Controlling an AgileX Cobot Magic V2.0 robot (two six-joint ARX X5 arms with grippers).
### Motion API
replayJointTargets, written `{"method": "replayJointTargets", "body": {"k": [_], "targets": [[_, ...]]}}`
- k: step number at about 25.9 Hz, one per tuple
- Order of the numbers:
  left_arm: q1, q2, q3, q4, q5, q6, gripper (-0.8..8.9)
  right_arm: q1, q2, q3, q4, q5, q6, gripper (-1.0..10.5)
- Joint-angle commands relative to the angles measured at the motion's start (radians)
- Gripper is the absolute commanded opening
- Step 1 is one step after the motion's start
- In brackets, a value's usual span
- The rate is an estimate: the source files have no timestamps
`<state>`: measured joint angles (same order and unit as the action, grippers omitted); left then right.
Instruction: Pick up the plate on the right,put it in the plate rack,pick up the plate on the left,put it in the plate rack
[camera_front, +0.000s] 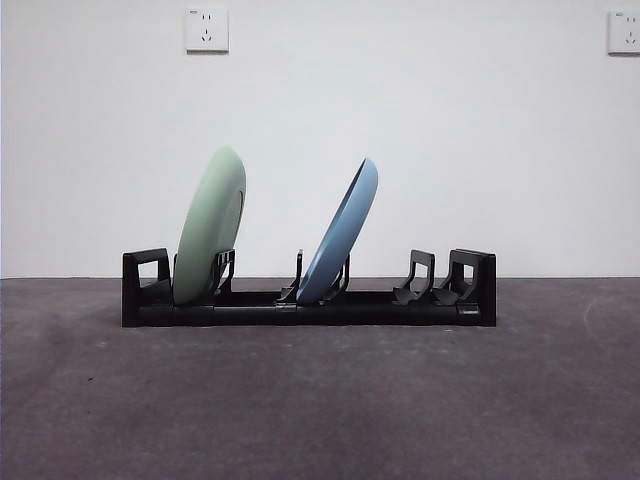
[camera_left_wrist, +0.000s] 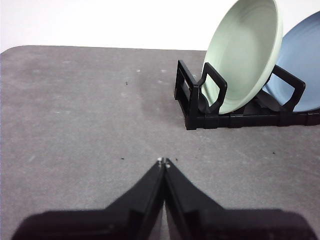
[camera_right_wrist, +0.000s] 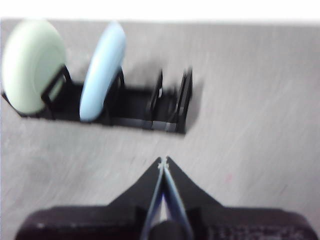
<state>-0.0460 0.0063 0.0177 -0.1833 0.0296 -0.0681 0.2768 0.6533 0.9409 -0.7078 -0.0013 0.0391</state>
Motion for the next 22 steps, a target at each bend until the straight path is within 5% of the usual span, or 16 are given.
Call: {"method": "replayJointTargets", "body": {"k": [1, 8, 22], "targets": [[0.003, -0.001, -0.014, 0.002, -0.002, 0.012, -0.03, -0.034, -0.105, -0.076, 0.084, -0.053, -0.109, 0.0], [0.003, -0.001, -0.014, 0.002, -0.002, 0.012, -0.03, -0.215, -0.443, -0.485, 0.334, -0.105, -0.117, 0.0], [0.003, -0.001, -0.014, 0.002, -0.002, 0.012, -0.03, -0.224, -0.631, -0.843, 0.499, -0.104, -0.036, 0.0]]}}
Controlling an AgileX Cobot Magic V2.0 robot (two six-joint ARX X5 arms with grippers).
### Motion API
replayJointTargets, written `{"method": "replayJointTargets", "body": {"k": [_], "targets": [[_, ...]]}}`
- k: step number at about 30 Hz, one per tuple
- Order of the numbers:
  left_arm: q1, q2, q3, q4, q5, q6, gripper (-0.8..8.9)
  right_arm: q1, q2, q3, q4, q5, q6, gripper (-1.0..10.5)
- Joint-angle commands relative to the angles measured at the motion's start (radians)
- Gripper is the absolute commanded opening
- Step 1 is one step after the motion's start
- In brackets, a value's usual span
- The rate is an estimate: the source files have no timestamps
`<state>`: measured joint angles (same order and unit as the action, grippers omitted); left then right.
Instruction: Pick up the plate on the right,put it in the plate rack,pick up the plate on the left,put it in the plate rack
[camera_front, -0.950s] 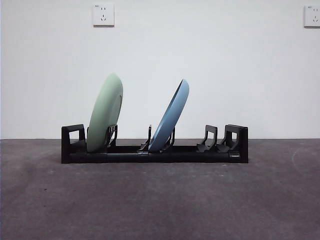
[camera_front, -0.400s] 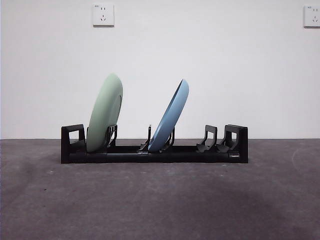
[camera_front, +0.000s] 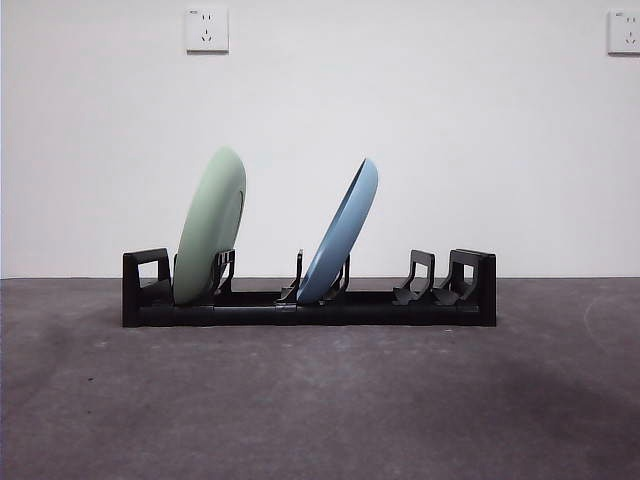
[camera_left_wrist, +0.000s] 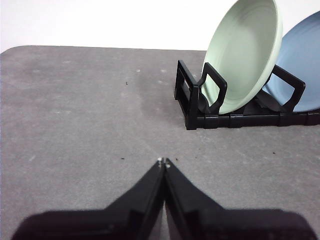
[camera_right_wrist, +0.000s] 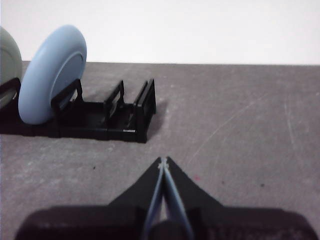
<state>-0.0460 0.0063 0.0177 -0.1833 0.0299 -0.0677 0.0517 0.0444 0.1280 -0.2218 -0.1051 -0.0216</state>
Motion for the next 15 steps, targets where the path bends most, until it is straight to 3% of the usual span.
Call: {"method": "replayJointTargets", "body": {"k": [1, 15], "targets": [[0.003, -0.001, -0.014, 0.002, -0.002, 0.011, -0.03, 0.002, -0.031, -0.042, 0.014, -0.001, 0.024, 0.0], [0.003, -0.001, -0.014, 0.003, -0.002, 0.011, -0.03, 0.003, -0.043, -0.112, 0.022, 0.006, 0.039, 0.0]]}}
